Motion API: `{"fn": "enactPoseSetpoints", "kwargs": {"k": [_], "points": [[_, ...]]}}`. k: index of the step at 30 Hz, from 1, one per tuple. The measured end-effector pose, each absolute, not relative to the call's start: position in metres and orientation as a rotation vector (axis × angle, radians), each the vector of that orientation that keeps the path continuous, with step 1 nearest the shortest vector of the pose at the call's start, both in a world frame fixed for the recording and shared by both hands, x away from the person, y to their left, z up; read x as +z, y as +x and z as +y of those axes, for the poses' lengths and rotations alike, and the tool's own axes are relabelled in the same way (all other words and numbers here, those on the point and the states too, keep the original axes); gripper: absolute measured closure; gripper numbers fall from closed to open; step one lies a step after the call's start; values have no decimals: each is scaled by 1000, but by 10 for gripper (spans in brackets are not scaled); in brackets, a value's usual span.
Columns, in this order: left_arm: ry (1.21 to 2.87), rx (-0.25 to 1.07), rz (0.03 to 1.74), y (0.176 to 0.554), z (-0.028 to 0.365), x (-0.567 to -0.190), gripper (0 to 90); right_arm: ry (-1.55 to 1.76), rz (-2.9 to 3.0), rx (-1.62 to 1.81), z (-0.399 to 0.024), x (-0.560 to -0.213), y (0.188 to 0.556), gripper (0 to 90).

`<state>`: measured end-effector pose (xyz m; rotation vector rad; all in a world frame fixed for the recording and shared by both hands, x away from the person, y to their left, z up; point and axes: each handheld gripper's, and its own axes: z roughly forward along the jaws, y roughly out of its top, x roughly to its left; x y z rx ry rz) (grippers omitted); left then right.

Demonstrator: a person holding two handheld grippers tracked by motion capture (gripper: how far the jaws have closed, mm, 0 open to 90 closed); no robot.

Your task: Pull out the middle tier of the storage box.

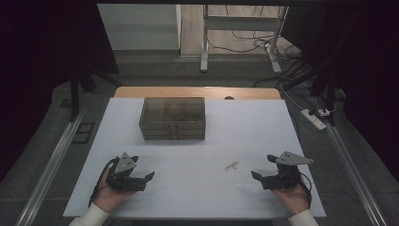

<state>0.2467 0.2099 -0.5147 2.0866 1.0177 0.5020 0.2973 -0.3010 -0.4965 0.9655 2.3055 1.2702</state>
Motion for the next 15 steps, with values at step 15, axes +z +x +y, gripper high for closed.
{"fn": "enactPoseSetpoints", "kwargs": {"k": [15], "points": [[2124, 606, 991, 247, 204, -513, 144, 953, 2324, 1237, -299, -500, 298, 67]]}}
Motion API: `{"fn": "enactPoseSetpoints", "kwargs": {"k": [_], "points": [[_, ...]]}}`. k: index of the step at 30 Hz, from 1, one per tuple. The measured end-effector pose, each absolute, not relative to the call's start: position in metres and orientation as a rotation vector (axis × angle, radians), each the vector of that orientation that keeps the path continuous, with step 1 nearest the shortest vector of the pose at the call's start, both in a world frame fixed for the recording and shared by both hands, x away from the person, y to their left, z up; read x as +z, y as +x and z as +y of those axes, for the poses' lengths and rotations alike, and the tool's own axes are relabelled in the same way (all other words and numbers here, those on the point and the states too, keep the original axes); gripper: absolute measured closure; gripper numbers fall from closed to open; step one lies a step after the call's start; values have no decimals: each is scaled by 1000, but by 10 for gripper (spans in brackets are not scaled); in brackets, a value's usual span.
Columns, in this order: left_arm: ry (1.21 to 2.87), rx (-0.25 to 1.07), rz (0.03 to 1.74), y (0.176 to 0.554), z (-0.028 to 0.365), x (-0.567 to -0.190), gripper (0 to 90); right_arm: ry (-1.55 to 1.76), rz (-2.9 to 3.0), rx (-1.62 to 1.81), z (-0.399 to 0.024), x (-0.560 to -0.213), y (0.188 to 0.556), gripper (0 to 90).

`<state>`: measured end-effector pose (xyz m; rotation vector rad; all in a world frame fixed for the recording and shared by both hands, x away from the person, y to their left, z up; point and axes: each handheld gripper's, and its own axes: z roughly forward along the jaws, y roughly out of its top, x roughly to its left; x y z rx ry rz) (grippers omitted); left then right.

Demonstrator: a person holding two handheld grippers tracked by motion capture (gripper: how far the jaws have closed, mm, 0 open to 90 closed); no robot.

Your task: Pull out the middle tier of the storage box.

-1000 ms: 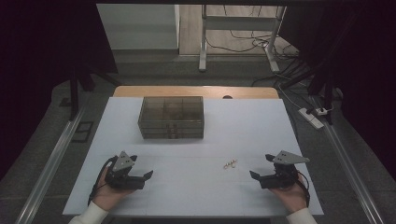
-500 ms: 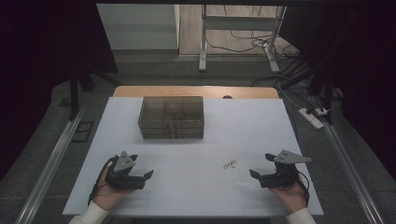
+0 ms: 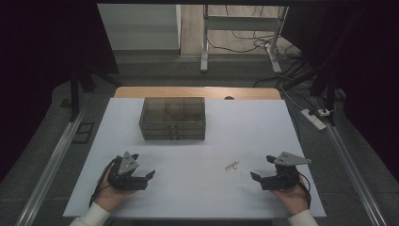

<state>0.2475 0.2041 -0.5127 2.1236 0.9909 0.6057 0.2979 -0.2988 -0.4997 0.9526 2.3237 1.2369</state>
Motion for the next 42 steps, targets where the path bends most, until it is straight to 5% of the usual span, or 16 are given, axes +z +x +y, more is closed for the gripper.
{"fn": "enactPoseSetpoints", "kwargs": {"k": [42], "points": [[2187, 868, 829, 249, 190, -515, 149, 956, 2346, 1191, -297, -504, 299, 67]]}}
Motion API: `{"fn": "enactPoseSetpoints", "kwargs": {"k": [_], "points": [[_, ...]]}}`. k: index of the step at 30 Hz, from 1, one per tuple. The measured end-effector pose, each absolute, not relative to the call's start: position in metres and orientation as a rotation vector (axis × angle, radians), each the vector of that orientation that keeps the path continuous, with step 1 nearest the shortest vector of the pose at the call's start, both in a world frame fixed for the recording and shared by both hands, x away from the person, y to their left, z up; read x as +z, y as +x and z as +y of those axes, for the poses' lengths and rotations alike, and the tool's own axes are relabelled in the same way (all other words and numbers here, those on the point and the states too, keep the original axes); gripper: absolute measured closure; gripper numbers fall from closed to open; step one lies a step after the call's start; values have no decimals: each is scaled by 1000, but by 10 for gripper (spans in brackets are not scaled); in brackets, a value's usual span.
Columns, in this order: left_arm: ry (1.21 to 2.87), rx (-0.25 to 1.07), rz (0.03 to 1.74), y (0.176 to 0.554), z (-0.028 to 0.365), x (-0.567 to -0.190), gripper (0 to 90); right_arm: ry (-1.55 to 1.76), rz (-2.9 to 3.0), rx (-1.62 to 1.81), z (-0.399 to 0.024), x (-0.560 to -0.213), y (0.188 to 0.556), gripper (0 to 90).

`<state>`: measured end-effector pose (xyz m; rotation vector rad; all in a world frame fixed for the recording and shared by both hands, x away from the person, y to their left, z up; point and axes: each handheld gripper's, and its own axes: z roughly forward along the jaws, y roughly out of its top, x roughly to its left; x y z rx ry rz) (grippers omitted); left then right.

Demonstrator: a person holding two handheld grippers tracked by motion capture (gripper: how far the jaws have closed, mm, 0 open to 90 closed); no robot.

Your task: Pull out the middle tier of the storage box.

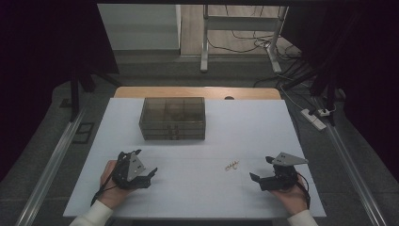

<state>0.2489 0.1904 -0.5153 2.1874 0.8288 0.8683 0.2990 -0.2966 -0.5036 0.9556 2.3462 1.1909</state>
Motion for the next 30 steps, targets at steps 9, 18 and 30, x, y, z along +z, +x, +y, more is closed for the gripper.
{"fn": "enactPoseSetpoints", "kwargs": {"k": [9, 18, 30], "points": [[2193, 894, 801, 248, 188, -515, 152, 960, 2349, 1182, -296, -504, 299, 67], [2197, 918, 780, 249, 184, -516, 155, 960, 2359, 1174, -296, -505, 300, 67], [2223, 982, 738, 250, 178, -517, 159, 962, 2358, 1168, -296, -505, 300, 68]]}}
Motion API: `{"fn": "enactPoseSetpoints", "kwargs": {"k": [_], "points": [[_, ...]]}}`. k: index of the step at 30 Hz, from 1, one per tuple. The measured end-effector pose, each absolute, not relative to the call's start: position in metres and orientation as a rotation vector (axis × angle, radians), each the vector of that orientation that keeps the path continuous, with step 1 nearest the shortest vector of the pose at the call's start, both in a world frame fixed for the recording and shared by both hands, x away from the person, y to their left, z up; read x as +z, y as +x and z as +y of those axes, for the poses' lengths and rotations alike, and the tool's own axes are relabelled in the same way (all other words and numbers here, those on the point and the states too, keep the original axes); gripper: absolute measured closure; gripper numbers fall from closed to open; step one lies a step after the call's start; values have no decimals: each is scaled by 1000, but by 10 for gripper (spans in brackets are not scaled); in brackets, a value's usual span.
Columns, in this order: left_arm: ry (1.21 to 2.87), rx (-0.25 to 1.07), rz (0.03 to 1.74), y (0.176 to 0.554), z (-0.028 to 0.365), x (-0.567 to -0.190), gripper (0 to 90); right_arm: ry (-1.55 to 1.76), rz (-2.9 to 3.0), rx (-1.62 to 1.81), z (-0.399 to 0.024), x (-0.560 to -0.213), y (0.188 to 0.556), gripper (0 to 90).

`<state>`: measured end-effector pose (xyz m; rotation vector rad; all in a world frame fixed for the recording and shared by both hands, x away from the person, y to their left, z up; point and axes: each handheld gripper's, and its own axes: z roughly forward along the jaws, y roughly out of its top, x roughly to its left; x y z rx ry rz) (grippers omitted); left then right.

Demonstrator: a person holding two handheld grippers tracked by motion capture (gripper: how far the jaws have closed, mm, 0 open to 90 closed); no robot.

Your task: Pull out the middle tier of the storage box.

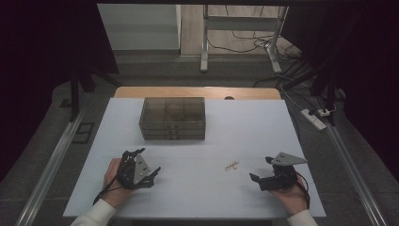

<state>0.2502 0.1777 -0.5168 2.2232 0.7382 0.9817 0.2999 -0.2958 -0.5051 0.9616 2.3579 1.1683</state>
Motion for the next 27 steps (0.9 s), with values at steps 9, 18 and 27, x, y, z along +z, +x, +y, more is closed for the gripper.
{"fn": "enactPoseSetpoints", "kwargs": {"k": [9, 18, 27], "points": [[2242, 1014, 700, 251, 173, -519, 162, 963, 2361, 1165, -296, -505, 300, 67], [2252, 1055, 671, 250, 172, -520, 166, 962, 2367, 1160, -295, -506, 300, 67], [2268, 1083, 653, 250, 170, -522, 169, 964, 2369, 1157, -295, -506, 301, 68]]}}
